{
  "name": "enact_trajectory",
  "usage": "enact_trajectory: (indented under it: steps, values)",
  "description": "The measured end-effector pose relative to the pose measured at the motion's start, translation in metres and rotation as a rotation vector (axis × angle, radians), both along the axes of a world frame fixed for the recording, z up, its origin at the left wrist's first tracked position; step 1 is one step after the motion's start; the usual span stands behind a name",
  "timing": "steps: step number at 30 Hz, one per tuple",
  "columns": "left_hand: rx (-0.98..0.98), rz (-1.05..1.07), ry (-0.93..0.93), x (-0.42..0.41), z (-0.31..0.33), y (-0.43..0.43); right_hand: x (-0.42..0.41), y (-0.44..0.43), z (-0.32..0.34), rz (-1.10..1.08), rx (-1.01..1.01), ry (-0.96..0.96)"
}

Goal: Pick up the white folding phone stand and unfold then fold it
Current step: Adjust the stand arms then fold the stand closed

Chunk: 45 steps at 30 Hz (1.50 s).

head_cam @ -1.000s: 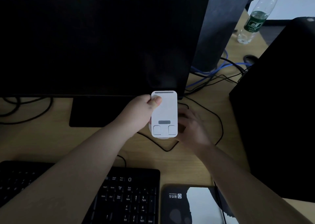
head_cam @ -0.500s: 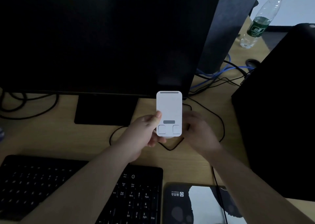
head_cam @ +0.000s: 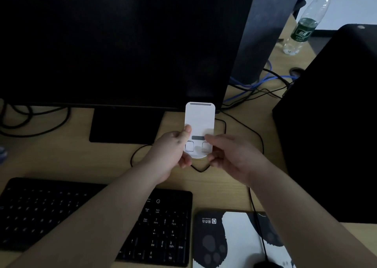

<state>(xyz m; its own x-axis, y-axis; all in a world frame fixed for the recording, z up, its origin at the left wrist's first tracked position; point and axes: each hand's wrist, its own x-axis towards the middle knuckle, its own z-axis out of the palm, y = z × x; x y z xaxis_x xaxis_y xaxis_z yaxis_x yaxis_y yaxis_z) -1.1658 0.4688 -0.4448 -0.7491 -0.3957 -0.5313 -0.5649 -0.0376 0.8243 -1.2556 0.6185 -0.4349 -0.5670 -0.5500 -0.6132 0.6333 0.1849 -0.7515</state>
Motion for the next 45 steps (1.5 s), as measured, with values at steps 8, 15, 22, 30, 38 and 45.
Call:
enact_trajectory:
  steps: [8, 15, 22, 30, 38, 45]
  values:
    - [-0.049, 0.024, -0.019, 0.001, 0.004, 0.005, 0.001, -0.009, -0.001, -0.063, 0.052, -0.166]
    - [-0.086, 0.004, -0.047, 0.001, 0.006, 0.005, 0.003, -0.012, 0.0, -0.03, 0.045, -0.179]
    - [0.061, 0.071, 0.022, 0.011, -0.001, 0.003, 0.009, -0.005, -0.003, 0.01, 0.127, 0.191]
    - [0.398, 0.251, 0.047, 0.012, 0.01, 0.011, 0.016, -0.009, 0.002, 0.004, 0.243, 0.422]
    - [-0.181, -0.114, 0.008, 0.023, 0.014, -0.005, 0.015, -0.013, 0.006, 0.064, 0.315, 0.57]
    - [-0.465, -0.197, 0.121, 0.003, 0.025, -0.019, 0.025, -0.015, 0.001, 0.003, 0.285, 0.58]
